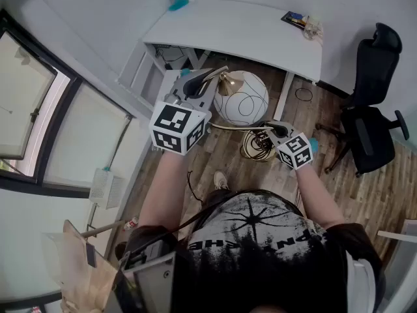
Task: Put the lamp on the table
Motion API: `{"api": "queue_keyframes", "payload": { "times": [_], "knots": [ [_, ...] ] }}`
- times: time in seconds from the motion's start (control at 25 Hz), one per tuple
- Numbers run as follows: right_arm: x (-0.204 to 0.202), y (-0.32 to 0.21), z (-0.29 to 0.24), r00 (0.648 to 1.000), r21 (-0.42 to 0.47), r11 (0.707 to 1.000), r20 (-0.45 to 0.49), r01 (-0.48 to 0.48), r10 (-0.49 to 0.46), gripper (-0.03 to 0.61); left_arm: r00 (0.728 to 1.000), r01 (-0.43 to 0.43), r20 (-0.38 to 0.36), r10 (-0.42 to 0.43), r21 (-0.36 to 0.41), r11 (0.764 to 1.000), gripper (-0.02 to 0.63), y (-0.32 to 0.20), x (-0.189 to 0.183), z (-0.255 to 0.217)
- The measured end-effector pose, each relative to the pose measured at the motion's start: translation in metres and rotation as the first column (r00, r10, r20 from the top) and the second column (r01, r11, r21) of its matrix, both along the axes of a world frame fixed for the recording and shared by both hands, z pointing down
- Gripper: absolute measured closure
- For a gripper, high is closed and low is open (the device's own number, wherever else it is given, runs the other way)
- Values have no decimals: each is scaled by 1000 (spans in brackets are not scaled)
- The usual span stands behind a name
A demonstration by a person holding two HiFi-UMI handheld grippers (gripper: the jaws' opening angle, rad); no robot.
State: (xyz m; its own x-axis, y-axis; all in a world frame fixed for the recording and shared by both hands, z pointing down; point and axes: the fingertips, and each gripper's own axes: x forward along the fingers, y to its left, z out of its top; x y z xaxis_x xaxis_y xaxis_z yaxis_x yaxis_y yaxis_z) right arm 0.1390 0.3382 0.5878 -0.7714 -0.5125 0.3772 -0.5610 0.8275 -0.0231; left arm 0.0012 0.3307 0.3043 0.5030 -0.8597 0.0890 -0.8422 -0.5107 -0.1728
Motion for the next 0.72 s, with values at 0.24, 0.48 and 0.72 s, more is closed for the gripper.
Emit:
{"api": "queue_keyframes", "payload": {
  "times": [0.24,0.48,0.72],
  "knots": [
    [-6,12,1,1000,-3,1000,-3,-1,1,560,1000,-1,-8,1,-9,1000,594,10,-8,3],
    [0,18,-2,1000,2,1000,2,-9,9,560,1000,-7,-3,7,2,1000,594,19,-1,-1],
    [5,14,-10,1000,27,999,-4,-17,18,560,1000,-5,-7,5,17,1000,594,22,2,-8]
  ]
}}
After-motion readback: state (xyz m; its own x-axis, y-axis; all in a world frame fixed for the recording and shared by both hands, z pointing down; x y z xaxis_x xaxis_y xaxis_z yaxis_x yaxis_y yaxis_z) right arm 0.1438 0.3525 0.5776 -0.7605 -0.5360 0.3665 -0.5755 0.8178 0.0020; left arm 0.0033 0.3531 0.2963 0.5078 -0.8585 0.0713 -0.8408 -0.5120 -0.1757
